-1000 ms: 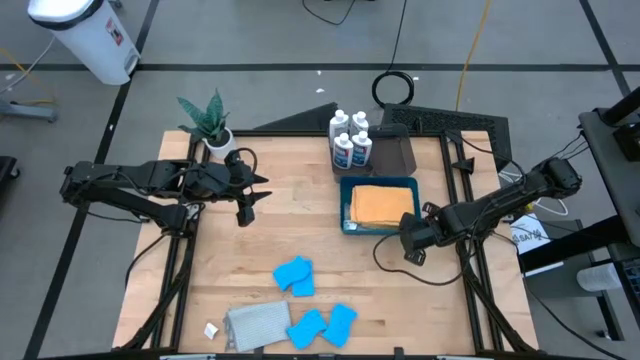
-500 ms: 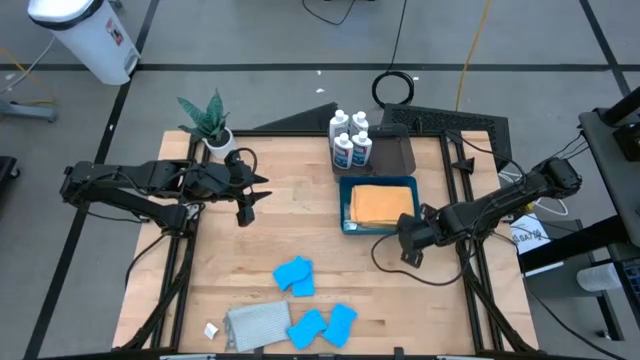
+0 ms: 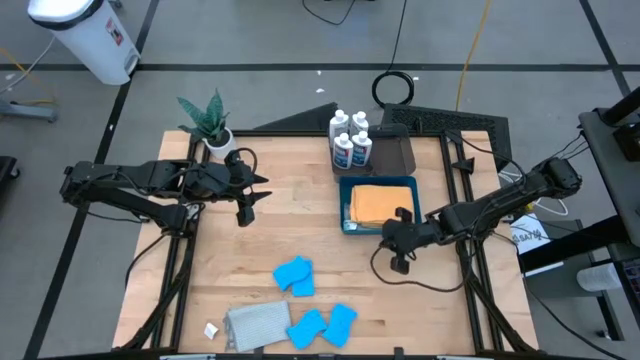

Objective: Pick & Place Kitchen Items
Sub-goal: Put the black napkin into the blue bin

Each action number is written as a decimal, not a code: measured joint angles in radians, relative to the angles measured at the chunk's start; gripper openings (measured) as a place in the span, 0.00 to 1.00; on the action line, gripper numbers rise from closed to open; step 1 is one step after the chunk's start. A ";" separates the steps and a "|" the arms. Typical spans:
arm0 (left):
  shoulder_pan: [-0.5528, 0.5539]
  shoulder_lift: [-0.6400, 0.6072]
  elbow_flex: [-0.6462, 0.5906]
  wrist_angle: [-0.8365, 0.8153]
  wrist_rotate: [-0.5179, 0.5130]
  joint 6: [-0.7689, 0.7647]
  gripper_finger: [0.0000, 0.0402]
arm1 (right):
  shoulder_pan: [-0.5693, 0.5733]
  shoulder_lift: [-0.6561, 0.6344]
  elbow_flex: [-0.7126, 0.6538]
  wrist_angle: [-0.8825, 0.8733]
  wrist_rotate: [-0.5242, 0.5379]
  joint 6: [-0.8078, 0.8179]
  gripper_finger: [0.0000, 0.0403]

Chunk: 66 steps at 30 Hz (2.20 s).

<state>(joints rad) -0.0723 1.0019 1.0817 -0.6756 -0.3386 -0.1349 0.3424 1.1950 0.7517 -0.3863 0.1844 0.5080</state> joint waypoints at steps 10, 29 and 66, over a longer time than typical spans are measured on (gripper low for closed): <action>0.000 0.000 0.000 0.000 0.000 0.000 0.40 | 0.000 0.000 0.000 0.151 -0.001 -0.137 0.00; 0.000 0.000 0.001 0.068 0.001 -0.089 0.40 | 0.000 0.000 -0.035 0.365 0.027 -0.275 0.00; -0.671 0.733 0.000 0.192 0.468 -0.077 0.01 | 0.000 0.000 -0.105 0.548 0.024 -0.345 0.00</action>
<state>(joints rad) -0.7428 1.7354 1.0821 -0.4837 0.1295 -0.2122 0.3424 1.1954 0.6472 0.1616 0.2081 0.1631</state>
